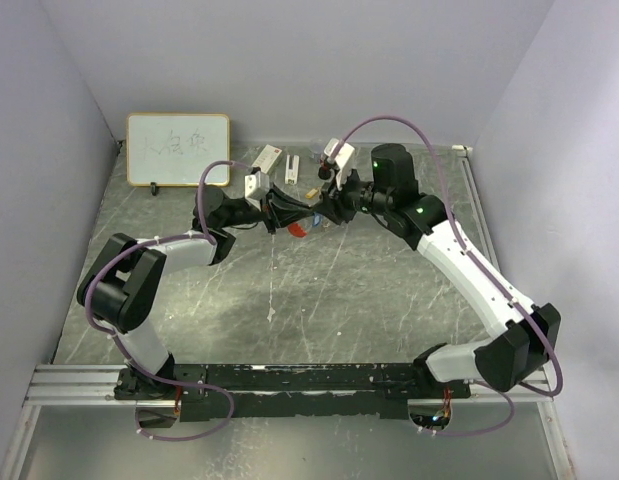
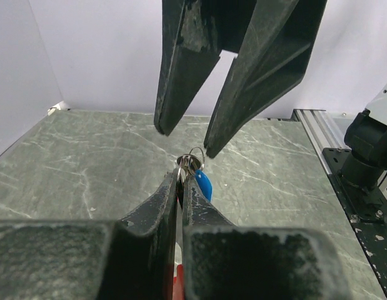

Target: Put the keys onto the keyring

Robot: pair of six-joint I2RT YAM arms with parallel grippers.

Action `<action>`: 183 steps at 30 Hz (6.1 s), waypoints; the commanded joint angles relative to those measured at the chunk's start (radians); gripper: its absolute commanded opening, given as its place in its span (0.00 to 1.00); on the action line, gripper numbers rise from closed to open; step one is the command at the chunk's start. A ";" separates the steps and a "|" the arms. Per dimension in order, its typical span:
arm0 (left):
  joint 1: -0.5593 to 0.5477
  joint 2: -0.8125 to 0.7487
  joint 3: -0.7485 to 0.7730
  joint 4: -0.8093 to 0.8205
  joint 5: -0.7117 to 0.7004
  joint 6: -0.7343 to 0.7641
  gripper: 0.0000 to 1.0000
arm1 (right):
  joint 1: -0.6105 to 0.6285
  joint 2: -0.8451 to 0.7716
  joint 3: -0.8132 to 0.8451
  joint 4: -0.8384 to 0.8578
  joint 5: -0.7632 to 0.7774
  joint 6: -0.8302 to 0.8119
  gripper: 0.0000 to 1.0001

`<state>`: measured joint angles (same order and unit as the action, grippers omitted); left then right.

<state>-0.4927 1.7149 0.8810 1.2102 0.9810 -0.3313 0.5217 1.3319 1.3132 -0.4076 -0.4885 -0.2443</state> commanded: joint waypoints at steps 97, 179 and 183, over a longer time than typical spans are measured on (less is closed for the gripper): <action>-0.009 -0.079 0.180 -0.477 0.132 0.286 0.28 | 0.021 0.020 0.017 -0.050 0.061 -0.072 0.00; 0.065 0.106 0.085 0.596 0.089 -0.502 0.07 | -0.080 -0.029 -0.196 0.312 -0.206 0.081 0.33; 0.065 0.099 0.093 0.596 0.094 -0.506 0.07 | -0.079 -0.010 -0.198 0.325 -0.217 0.079 0.33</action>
<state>-0.4294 1.8568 0.9348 1.5295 1.0595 -0.8192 0.4450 1.3067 1.1252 -0.1253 -0.6743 -0.1711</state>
